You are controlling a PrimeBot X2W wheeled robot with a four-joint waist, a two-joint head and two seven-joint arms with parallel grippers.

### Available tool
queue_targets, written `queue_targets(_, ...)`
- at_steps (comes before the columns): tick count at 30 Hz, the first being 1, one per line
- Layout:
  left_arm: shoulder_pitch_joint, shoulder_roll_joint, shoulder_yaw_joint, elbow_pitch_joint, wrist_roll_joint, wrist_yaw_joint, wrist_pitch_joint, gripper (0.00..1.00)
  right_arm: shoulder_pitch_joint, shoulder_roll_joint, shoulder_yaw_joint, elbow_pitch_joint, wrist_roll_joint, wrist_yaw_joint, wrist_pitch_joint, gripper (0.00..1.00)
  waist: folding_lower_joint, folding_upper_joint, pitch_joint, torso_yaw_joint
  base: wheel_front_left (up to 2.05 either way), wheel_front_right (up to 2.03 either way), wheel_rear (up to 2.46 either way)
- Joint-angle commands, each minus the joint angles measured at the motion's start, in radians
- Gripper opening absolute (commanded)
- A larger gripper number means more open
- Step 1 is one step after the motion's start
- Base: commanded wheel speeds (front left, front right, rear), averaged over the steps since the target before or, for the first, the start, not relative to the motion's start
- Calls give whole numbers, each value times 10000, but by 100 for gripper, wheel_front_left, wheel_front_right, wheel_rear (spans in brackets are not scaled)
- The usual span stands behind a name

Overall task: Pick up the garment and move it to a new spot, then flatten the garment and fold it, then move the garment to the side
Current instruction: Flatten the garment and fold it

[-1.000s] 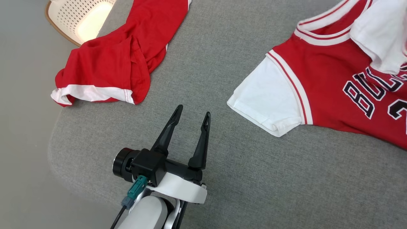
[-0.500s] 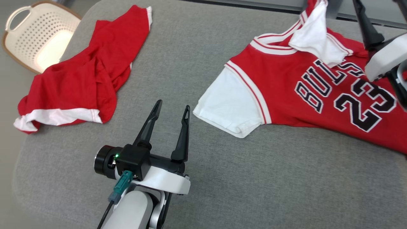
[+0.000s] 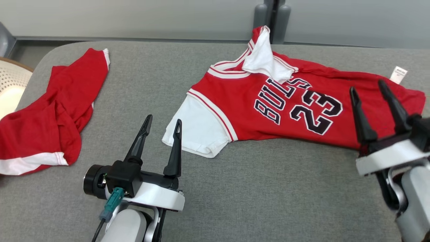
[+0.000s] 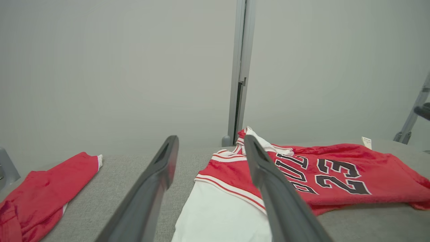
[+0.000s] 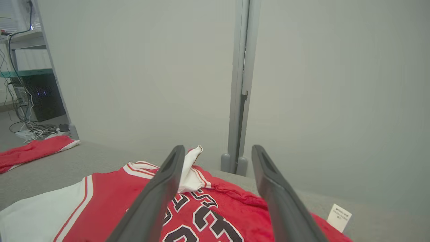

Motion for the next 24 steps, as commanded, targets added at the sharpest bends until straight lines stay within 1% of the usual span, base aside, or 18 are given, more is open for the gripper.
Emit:
queue_targets(1,143,36,90,-8,74,-81,-6,100,711,368,-400,-275,-169,-7,-12,100,0,0,-231,-278,0,0,0)
queue_targets(5,268,36,233,-47,107,-107,-6,100,2058,1199,-1256,-682,-458,-7,-13,100,0,0,-292,-454,0,0,0)
queue_targets(9,293,37,239,-16,161,-165,-6,100,2691,1687,-1561,-742,-806,-5,-13,100,0,0,-189,-548,0,0,0)
queue_targets(13,166,36,203,-36,187,-200,-6,100,2834,1930,-1781,-612,-799,-7,-13,100,0,0,-44,-545,0,0,0)
queue_targets(19,4,36,65,-15,147,-170,-6,100,2877,2079,-2040,-10,-655,-5,218,100,0,0,142,-423,0,0,0)
queue_targets(24,-39,37,-36,42,89,-109,-5,100,2644,2336,-2804,762,-589,-5,685,100,0,0,308,-279,0,0,0)
